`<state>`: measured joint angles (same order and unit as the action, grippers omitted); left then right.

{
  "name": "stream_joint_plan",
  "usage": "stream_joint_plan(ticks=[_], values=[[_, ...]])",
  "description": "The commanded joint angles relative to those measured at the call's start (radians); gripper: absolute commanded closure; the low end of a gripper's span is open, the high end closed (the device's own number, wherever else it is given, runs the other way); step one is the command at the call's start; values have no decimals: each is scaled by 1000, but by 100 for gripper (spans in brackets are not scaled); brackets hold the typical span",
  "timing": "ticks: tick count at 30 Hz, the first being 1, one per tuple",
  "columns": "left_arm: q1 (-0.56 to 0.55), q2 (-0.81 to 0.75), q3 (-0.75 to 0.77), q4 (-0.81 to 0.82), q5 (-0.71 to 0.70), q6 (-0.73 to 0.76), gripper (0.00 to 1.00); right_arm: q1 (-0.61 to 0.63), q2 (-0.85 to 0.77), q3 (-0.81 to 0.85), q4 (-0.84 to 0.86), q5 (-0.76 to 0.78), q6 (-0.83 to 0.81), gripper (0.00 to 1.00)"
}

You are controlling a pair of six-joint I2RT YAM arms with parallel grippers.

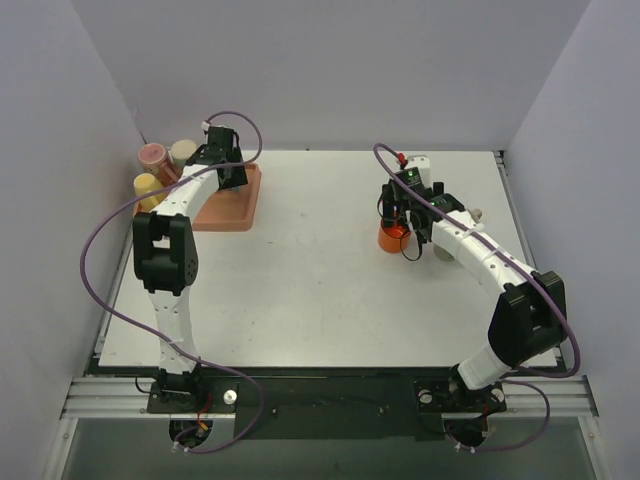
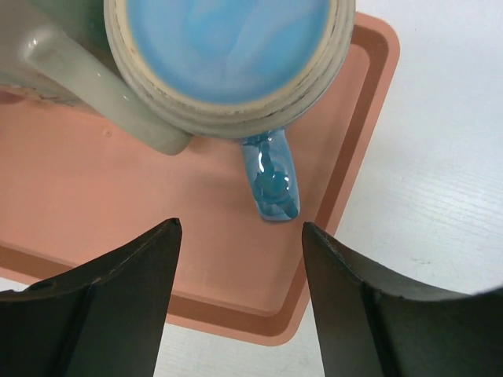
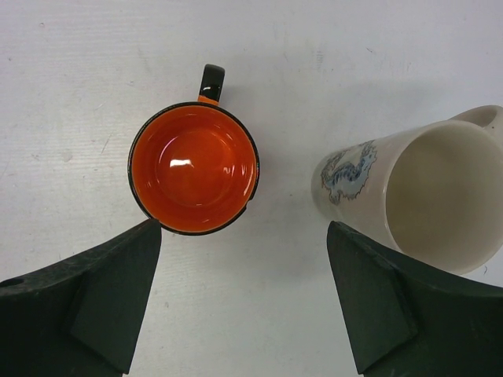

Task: Turn the mug right side up

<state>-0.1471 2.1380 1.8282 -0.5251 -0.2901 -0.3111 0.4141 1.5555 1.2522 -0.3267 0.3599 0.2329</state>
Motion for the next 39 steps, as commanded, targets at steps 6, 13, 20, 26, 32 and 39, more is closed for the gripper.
stream_joint_plan(ticks=[6, 13, 20, 26, 32, 39], values=[[20, 105, 192, 2, 26, -22, 37, 11, -63, -31, 3, 30, -21, 19], [12, 143, 233, 24, 17, 9, 53, 11, -75, -46, 2, 34, -33, 20], [14, 177, 247, 16, -21, 10, 55, 11, -81, -62, 3, 17, -32, 20], [23, 149, 244, -21, 12, 1, 97, 12, -112, -80, 2, 16, -43, 20], [55, -53, 65, -12, 178, -51, 100, 75, -167, -100, 38, -27, -162, 20], [70, -251, -30, 16, 419, -22, 100, 218, -308, -238, 273, -162, -334, 20]])
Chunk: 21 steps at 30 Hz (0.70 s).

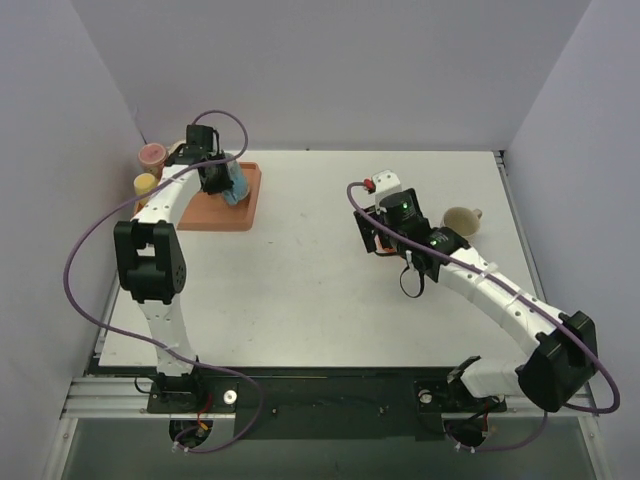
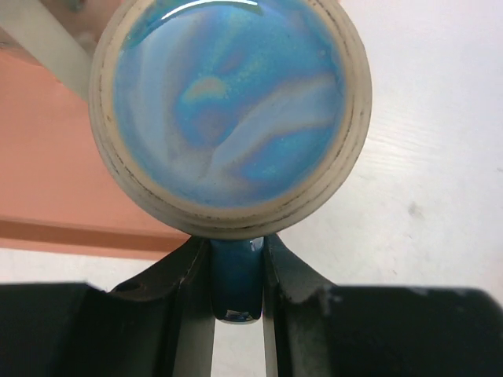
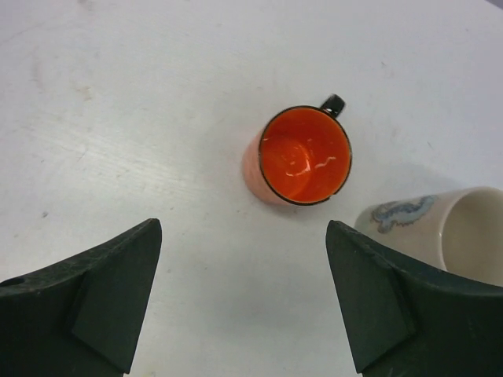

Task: Turn the mug right side up

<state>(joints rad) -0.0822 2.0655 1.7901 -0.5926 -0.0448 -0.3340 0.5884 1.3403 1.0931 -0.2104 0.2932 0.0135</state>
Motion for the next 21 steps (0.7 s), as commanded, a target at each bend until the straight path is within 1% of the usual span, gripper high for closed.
stream_joint_plan(ticks=[1, 4, 6, 7, 8, 9, 10, 11, 12, 13, 14, 15, 16, 17, 18, 20, 21], values=[[13, -188, -9, 80, 183, 0, 100, 57, -105, -110, 201, -104, -119, 20], [24, -232, -46, 88, 238, -8, 100, 82, -159, -163, 292, -114, -155, 20], [35, -263, -70, 83, 302, -23, 100, 108, -187, -200, 344, -117, -185, 21], [39, -274, -78, 68, 372, -33, 100, 129, -197, -229, 385, -126, -204, 21], [41, -298, -81, 59, 408, -45, 100, 143, -225, -243, 407, -127, -246, 21], [41, -312, -81, 41, 486, -56, 100, 175, -242, -281, 469, -120, -271, 21], [39, -346, -86, 33, 526, -75, 100, 195, -271, -307, 512, -117, -335, 21], [38, -363, -89, 27, 622, -104, 100, 232, -295, -352, 596, -109, -366, 21], [35, -395, -90, 21, 676, -118, 100, 266, -308, -381, 708, -105, -436, 21], [32, -412, -89, 4, 751, -146, 100, 277, -328, -439, 765, -100, -510, 21], [24, -444, -86, -6, 795, -154, 100, 295, -334, -464, 898, -104, -542, 20], [19, -477, -84, -22, 865, -172, 100, 298, -340, -517, 972, -114, -611, 20], [4, -495, -83, -29, 919, -180, 100, 309, -339, -550, 1087, -115, -635, 19], [-5, -519, -84, -42, 948, -198, 100, 314, -334, -558, 1126, -118, -677, 18], [-25, -531, -89, -45, 1009, -213, 100, 321, -329, -558, 1181, -118, -696, 18], [-57, -562, -104, -36, 1097, -267, 100, 330, -320, -550, 1229, -144, -742, 18], [-85, -579, -115, -32, 1117, -302, 100, 337, -316, -550, 1252, -153, -759, 18]])
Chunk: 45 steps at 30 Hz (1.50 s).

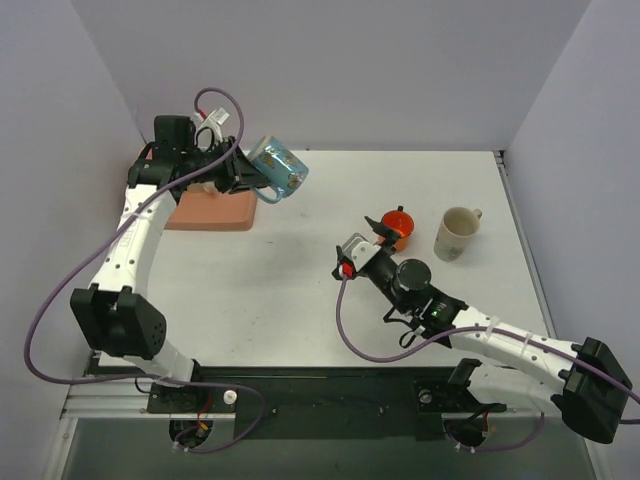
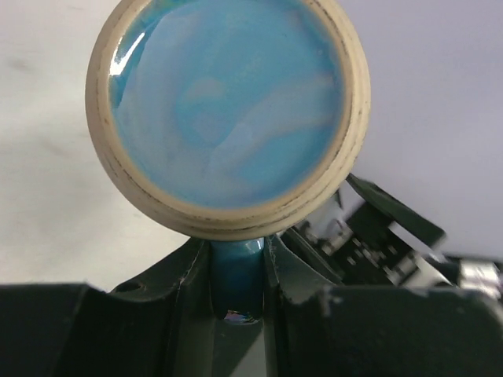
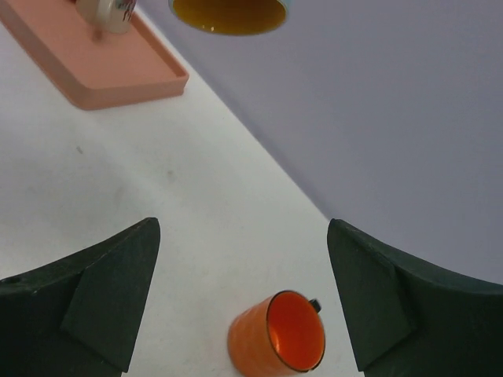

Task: Turn the mug right side up

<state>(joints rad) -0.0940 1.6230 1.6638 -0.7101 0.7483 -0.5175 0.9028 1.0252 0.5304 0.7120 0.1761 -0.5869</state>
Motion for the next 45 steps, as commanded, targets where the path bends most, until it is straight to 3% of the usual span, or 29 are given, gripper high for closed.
stream_joint_plan(ticks=[1, 8, 15, 20, 24, 26, 32, 34, 36, 37, 38, 39, 42, 45], values=[[-85, -144, 5, 96, 357, -146, 100, 27, 1, 14, 375, -52, -165, 18], [-176, -196, 2, 103, 410, -207, 100, 51, -48, 25, 475, -61, -171, 19], [-234, -201, -4, 133, 410, -250, 100, 56, -103, 54, 391, -122, -153, 22], [-282, -198, -18, 133, 424, -260, 100, 56, -42, 85, 440, -78, -220, 23], [-303, -203, -50, 185, 451, -303, 100, 50, -21, 137, 366, -79, -251, 25], [-312, -203, -74, 222, 468, -343, 100, 38, -8, 146, 377, -84, -249, 32], [-319, -203, -140, 356, 517, -458, 100, 8, -8, 166, 350, -107, -219, 78], [-317, -204, -174, 408, 522, -504, 100, 8, -13, 171, 322, -109, -208, 100], [-308, -201, -208, 474, 523, -573, 100, 10, -19, 166, 307, -87, -186, 100], [-302, -198, -219, 504, 516, -588, 86, 11, -25, 163, 281, -61, -177, 100], [-280, -195, -237, 508, 505, -602, 78, 8, -36, 164, 258, -52, -151, 100], [-267, -192, -243, 502, 484, -602, 60, 8, -45, 167, 195, -28, -145, 100], [-195, -166, -228, 398, 421, -499, 29, 8, -60, 187, 35, 5, -71, 100], [-127, -121, -181, 208, 288, -313, 21, 4, -39, 172, -75, 49, -4, 100]])
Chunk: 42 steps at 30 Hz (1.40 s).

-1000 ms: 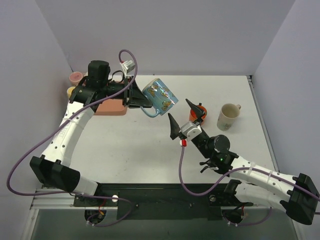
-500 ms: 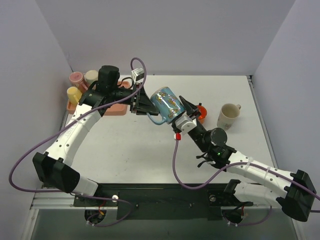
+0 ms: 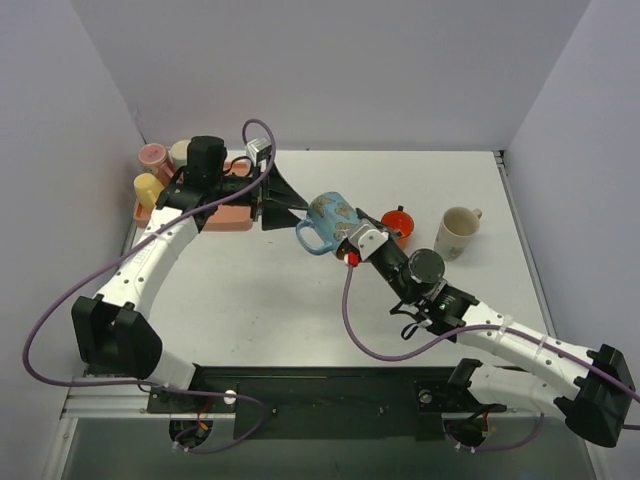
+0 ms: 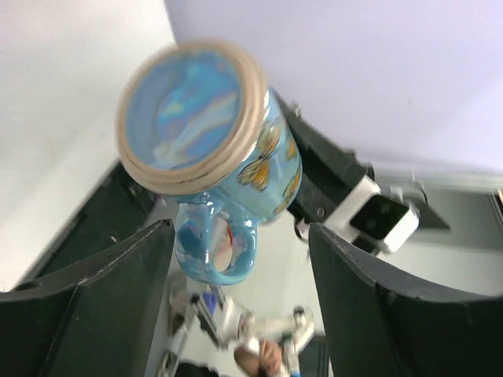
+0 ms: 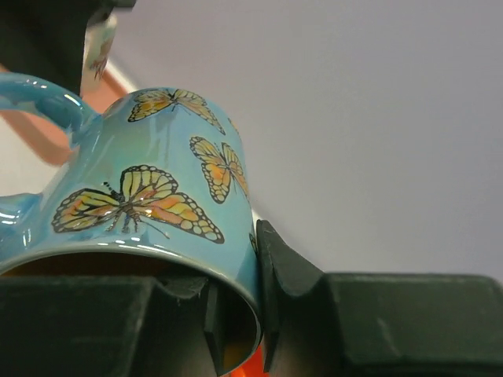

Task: Turn the mug right side up

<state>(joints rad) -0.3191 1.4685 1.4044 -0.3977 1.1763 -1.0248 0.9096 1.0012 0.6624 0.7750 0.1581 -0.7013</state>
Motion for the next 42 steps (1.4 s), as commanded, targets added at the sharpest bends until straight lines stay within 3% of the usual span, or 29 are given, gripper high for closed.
stream_joint_plan(ticks=[1, 6, 9, 17, 22, 32, 38, 42], values=[[112, 59, 94, -127, -189, 230, 20, -9, -6, 37, -170, 76, 127, 100], [193, 134, 125, -265, -415, 419, 16, -115, 117, 112, -322, 72, 329, 100], [219, 131, 139, -282, -577, 535, 15, -173, 252, 262, -567, 112, 555, 100], [221, -17, 41, -149, -986, 710, 14, -313, 551, 618, -902, 127, 1164, 100], [222, -50, -7, -109, -1139, 792, 11, -354, 718, 828, -1121, 138, 1266, 100], [224, 58, -24, 40, -1428, 966, 11, -393, 941, 1019, -1305, 165, 1287, 100], [224, 173, 25, 72, -1573, 898, 11, -408, 985, 1033, -1316, 186, 1322, 100], [224, 222, 45, 79, -1543, 876, 11, -423, 1008, 1031, -1318, 153, 1327, 100]])
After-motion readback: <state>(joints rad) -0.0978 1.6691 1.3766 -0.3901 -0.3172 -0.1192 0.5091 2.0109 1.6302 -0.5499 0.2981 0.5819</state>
